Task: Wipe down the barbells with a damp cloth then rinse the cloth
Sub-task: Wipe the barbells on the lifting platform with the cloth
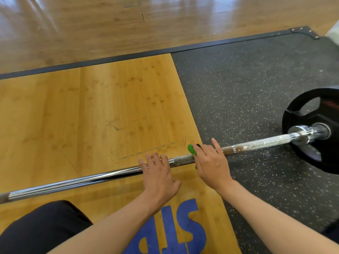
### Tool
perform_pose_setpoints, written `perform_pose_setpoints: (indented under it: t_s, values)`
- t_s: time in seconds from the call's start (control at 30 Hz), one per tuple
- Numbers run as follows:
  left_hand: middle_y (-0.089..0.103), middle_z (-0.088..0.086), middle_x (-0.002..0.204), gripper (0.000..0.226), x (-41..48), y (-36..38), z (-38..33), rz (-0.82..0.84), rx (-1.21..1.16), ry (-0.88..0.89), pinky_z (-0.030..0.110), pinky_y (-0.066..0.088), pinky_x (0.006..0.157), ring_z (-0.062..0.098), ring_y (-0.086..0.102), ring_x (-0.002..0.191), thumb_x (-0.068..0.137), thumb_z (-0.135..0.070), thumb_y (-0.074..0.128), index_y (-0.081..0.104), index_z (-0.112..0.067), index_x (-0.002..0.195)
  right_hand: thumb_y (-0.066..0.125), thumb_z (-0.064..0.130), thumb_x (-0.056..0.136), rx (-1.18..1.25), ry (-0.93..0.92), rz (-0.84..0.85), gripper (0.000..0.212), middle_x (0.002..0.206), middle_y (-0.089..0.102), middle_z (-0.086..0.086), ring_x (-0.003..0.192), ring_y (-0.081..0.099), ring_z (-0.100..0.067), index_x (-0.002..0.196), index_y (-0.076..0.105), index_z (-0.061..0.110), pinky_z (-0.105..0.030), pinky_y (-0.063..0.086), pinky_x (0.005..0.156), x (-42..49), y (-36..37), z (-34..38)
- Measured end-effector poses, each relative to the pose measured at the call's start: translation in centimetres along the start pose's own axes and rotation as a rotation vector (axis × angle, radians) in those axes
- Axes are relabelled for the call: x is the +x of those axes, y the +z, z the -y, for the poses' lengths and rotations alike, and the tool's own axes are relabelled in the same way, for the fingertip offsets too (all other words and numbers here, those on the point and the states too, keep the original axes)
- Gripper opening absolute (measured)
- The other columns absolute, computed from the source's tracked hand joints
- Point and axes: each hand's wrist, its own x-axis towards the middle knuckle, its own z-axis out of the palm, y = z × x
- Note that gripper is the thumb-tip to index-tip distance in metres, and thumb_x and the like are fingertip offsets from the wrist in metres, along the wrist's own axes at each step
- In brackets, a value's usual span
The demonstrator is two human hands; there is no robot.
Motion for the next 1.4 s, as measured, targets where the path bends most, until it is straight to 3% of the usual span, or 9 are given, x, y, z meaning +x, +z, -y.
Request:
perform_pose_setpoints:
  t_s: [0.13,0.27,0.4,0.6,0.7,0.93,1.1,1.27,1.4]
  values:
    - [0.034,0.022,0.146,0.085,0.2,-0.3,0.1,-0.004,-0.029,0.009,0.056,0.023,0.113,0.044,0.029,0.138,0.083,-0.066,0.045,0.032,-0.005,0.141,0.037,0.015,0.091,-0.012,0.121,0.164,0.030,0.067,0.064,-0.003,0.059,0.045,-0.022,0.068,0.055,0.020,-0.038,0.046,0.080,3.6,0.6,5.4]
    - [0.039,0.020,0.144,0.076,0.1,0.0,0.9,-0.031,-0.024,0.043,0.051,0.029,0.111,0.041,0.037,0.131,0.084,-0.055,0.041,0.035,-0.005,0.141,0.040,0.025,0.099,0.217,0.079,0.073,0.034,0.095,0.070,-0.001,0.088,0.062,-0.022,0.105,0.071,0.014,-0.043,0.045,0.107,1.4,2.0,9.3]
    - [0.042,0.020,0.141,0.080,0.0,0.3,0.8,-0.055,-0.027,0.044,0.052,0.031,0.104,0.039,0.042,0.122,0.079,-0.061,0.053,0.043,-0.005,0.135,0.054,0.007,0.097,0.036,-0.182,-0.054,0.044,0.134,0.061,-0.008,0.120,0.058,-0.027,0.140,0.058,0.012,-0.051,0.034,0.117,-1.6,1.1,3.8]
    - [0.043,0.018,0.128,0.076,-0.1,0.3,0.2,-0.077,-0.042,0.010,0.050,0.032,0.099,0.035,0.042,0.110,0.076,-0.064,0.048,0.045,-0.006,0.125,0.042,0.021,0.100,-0.057,0.195,-0.003,0.032,0.094,0.067,-0.005,0.088,0.061,-0.027,0.111,0.070,0.009,-0.053,0.034,0.117,0.1,0.2,-0.3]
    - [0.044,0.017,0.125,0.074,0.1,0.2,0.1,-0.071,-0.038,0.006,0.049,0.033,0.097,0.034,0.043,0.107,0.076,-0.065,0.047,0.045,-0.007,0.122,0.039,0.016,0.093,0.024,0.234,0.022,0.029,0.074,0.061,-0.007,0.071,0.055,-0.030,0.082,0.065,0.010,-0.051,0.049,0.094,2.1,1.2,4.4]
    - [0.047,0.020,0.131,0.075,0.1,0.2,0.3,-0.078,-0.035,0.005,0.050,0.034,0.096,0.036,0.046,0.110,0.074,-0.063,0.049,0.049,-0.007,0.125,0.049,0.013,0.097,0.080,-0.153,-0.020,0.043,0.135,0.060,-0.006,0.120,0.057,-0.026,0.139,0.059,0.018,-0.052,0.036,0.114,-1.5,1.0,4.4]
    - [0.042,0.017,0.132,0.078,-0.1,0.2,0.0,-0.098,-0.015,-0.014,0.048,0.030,0.099,0.033,0.041,0.110,0.080,-0.068,0.046,0.042,-0.008,0.129,0.043,0.024,0.101,-0.023,0.099,0.028,0.033,0.109,0.067,-0.002,0.099,0.062,-0.024,0.122,0.068,0.015,-0.053,0.029,0.119,-0.6,-0.9,-1.8]
    - [0.042,0.016,0.132,0.077,-0.1,-0.2,-0.1,-0.076,-0.009,-0.010,0.048,0.031,0.099,0.033,0.042,0.111,0.081,-0.068,0.045,0.042,-0.008,0.128,0.039,0.022,0.098,-0.022,0.228,0.229,0.033,0.079,0.068,-0.003,0.080,0.061,-0.025,0.079,0.065,0.018,-0.045,0.032,0.115,3.3,0.2,4.3]
    - [0.045,0.016,0.132,0.064,0.0,-0.1,0.0,-0.073,-0.009,-0.012,0.046,0.033,0.098,0.034,0.045,0.111,0.081,-0.054,0.039,0.043,-0.010,0.127,0.042,0.024,0.096,0.116,0.042,0.081,0.033,0.104,0.069,-0.003,0.097,0.062,-0.025,0.110,0.070,0.016,-0.048,0.037,0.115,0.8,1.7,7.7]
